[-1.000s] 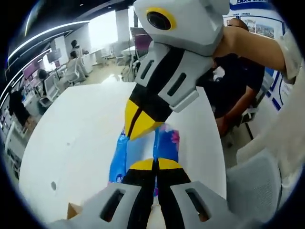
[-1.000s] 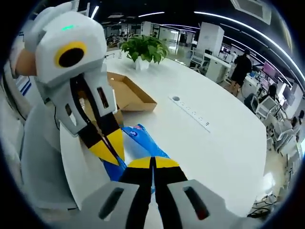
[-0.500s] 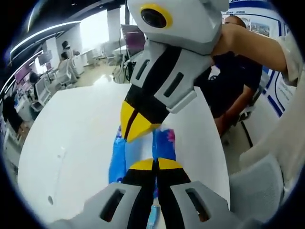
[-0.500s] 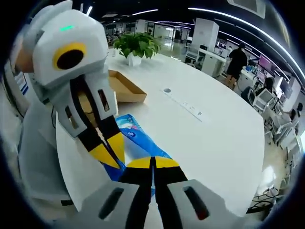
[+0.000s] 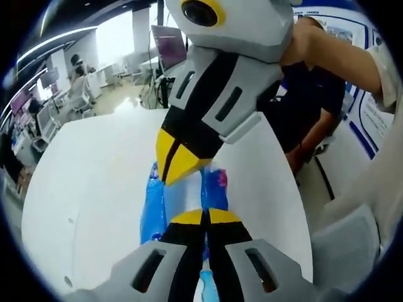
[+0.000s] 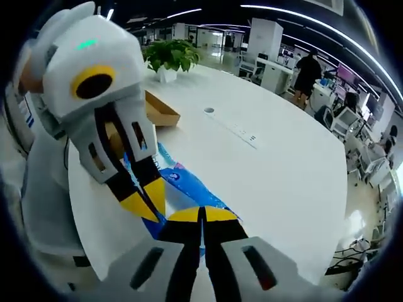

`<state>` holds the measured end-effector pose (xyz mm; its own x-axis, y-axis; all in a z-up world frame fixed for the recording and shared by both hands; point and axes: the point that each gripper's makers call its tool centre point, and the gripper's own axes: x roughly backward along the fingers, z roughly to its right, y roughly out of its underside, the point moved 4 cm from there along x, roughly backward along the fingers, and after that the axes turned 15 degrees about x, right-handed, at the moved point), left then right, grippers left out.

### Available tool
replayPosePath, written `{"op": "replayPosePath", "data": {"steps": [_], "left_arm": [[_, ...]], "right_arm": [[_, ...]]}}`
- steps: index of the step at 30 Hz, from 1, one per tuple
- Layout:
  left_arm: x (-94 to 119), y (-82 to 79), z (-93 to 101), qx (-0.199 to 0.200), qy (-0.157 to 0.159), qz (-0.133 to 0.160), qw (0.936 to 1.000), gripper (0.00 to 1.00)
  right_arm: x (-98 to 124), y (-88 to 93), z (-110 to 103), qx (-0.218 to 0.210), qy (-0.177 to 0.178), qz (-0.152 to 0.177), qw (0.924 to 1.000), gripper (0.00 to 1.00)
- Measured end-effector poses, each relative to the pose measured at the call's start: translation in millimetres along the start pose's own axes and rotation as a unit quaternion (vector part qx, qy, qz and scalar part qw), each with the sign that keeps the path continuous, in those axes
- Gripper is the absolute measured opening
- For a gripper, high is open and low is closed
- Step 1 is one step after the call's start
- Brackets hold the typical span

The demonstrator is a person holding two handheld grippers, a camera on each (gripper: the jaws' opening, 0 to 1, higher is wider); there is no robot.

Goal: Operate the shoe box by opening the lid, removing the specified soft item, and placing it in the target area until the item is outside and the box remains undamaged.

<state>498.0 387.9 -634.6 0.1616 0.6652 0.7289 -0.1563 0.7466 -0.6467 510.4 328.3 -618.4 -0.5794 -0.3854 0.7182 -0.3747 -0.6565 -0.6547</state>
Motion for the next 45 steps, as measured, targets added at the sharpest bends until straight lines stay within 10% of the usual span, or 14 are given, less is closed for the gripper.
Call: {"op": "replayPosePath", "data": {"steps": [45], "left_arm": [[-88.7,18.1,-24.0,0.028,0.049,-0.046,0.9973,0.0]], "right_arm": [[-45.4,74.5,10.4,-0.035,-0.017,-0.062,0.9973,0.0]]}}
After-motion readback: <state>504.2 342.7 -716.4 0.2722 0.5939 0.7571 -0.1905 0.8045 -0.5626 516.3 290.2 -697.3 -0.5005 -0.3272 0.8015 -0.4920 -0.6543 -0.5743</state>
